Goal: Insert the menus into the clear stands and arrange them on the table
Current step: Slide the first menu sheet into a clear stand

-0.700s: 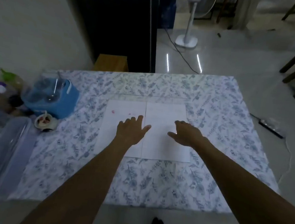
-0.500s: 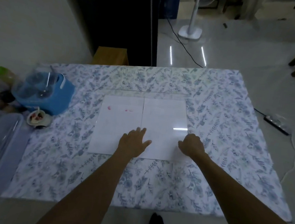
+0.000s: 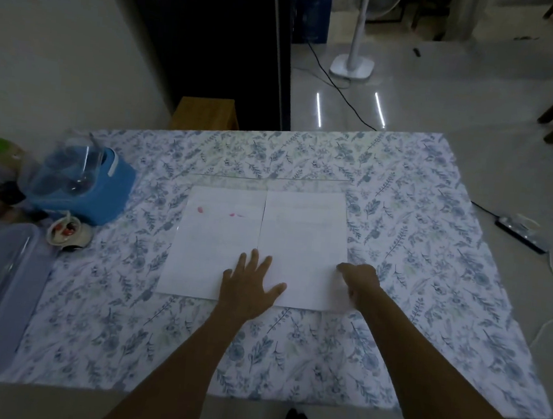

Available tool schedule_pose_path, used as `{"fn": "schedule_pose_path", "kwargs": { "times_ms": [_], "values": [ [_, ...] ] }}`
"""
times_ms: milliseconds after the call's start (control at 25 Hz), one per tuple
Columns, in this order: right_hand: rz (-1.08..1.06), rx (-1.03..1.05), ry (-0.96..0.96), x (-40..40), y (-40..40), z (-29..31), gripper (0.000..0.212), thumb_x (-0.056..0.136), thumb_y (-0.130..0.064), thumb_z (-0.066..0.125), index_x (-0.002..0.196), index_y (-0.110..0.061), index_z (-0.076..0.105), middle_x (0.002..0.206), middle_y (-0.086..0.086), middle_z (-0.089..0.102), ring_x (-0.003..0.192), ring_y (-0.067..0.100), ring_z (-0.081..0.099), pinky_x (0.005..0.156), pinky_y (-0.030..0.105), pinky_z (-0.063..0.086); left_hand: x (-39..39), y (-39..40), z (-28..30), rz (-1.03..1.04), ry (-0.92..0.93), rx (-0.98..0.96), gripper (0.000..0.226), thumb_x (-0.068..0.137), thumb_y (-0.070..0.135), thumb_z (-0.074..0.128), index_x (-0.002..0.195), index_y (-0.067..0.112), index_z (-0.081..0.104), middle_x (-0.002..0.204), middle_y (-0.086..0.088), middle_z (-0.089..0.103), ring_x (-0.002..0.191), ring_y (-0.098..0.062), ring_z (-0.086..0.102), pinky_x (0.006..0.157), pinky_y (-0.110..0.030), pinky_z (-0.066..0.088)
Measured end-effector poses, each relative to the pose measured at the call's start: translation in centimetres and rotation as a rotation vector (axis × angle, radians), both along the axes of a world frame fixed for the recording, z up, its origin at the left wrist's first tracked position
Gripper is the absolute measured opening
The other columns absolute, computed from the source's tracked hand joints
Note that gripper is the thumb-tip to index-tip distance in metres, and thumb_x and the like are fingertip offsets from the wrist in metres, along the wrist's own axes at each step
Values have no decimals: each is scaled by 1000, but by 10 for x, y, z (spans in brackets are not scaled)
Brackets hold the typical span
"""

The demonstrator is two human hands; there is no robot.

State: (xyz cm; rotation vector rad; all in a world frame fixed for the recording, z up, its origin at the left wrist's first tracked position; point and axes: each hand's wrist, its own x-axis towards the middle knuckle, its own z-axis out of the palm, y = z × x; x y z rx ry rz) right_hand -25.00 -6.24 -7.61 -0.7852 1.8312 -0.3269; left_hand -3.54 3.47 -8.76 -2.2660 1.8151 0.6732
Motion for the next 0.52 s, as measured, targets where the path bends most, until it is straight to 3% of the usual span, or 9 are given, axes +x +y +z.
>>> {"fn": "schedule_pose_path", "kwargs": {
  "times_ms": [80, 120, 200, 280, 400, 520],
  "values": [
    [-47, 25, -62, -3, 12, 3, 29, 86, -10, 57, 109, 6, 61, 88, 16, 57, 73, 25, 52, 59, 28, 40, 3, 9, 4, -26, 25, 28, 85, 91, 76, 30, 160, 33, 8, 170, -3, -2, 156, -25, 0, 121, -54, 13],
    [-32, 15, -64, -4, 18, 3, 30, 85, -9, 55, 112, 5, 61, 93, 18, 61, 75, 26, 55, 61, 30, 45, 4, 15, 7, -49, 41, 42, 87, 89, 78, 31, 160, 34, 6, 170, -3, -4, 156, -25, -1, 121, -55, 12],
    [14, -6, -50, -6, 30, 3, 38, 86, -6, 52, 122, 3, 59, 117, 24, 64, 94, 34, 63, 83, 43, 57, 1, 31, 11, -107, 71, 63, 94, 84, 83, 33, 159, 36, 2, 169, -5, -9, 156, -26, -4, 121, -56, 11],
    [-4, -59, -81, -8, 46, 16, 42, 86, -2, 51, 128, -3, 56, 126, 28, 60, 104, 37, 63, 96, 51, 54, -4, 49, 11, -164, 89, 74, 102, 79, 86, 39, 159, 37, -2, 168, -5, -14, 155, -27, -7, 121, -57, 11],
    [-35, -231, -86, -12, 73, 50, 50, 87, 2, 43, 130, -23, 52, 116, 12, 57, 87, 23, 57, 87, 45, 55, -10, 79, 13, -232, 92, 42, 104, 83, 74, 54, 158, 38, -8, 168, -4, -17, 155, -29, -5, 120, -57, 15],
    [-4, -338, -36, -17, 92, 74, 51, 89, 1, 40, 128, -22, 63, 133, 11, 56, 108, 31, 58, 95, 44, 54, -9, 101, 32, -254, 154, -47, 95, 91, 55, 61, 159, 38, -3, 169, -1, -10, 155, -27, 1, 120, -58, 17]
  ]
}}
